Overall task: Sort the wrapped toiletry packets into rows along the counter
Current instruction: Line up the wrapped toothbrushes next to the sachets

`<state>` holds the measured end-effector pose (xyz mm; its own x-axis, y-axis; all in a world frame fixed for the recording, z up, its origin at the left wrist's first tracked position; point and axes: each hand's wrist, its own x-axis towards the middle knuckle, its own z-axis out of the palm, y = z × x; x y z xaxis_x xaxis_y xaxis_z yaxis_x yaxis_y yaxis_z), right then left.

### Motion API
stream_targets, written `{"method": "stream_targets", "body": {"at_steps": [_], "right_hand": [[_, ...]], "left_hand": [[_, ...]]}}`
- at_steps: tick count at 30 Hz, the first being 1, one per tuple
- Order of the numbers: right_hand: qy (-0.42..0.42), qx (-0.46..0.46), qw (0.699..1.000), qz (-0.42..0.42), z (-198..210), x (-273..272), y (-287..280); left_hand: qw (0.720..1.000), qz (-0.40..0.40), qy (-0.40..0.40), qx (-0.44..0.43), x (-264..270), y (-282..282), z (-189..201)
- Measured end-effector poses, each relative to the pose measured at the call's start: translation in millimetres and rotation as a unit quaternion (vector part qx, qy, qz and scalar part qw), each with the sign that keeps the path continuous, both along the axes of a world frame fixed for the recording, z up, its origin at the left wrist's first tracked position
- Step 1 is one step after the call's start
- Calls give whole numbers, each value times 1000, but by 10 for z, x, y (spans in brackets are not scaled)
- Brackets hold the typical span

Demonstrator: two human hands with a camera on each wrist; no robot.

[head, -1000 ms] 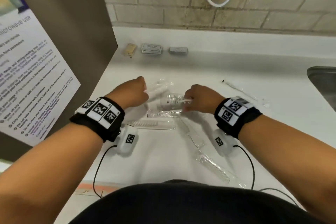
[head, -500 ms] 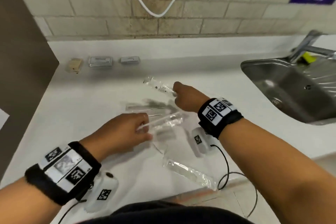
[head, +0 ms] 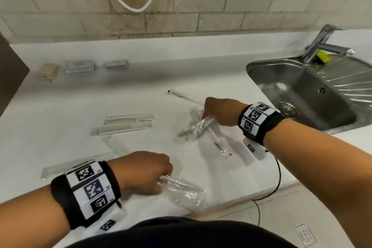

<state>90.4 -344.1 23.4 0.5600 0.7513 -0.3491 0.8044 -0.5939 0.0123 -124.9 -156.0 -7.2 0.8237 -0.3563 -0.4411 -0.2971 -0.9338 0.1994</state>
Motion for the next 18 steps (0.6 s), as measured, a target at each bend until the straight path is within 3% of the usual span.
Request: {"method": "stream_targets", "body": {"at_steps": [3,8,14,18], "right_hand": [[-25,-35,993,109,-132,105,-103],[-57,-9,986,159,-243,373,-268],[61,150,987,5,-41,652,-290],[49,206,975,-66,-59,960,-63]], "left_hand": [[998,42,45,33,47,-29,72],[990,122,62,29,73,-110,79],[973,227,38,4,269,-220,140],[955,292,-40,-13,560,-216,231]]}}
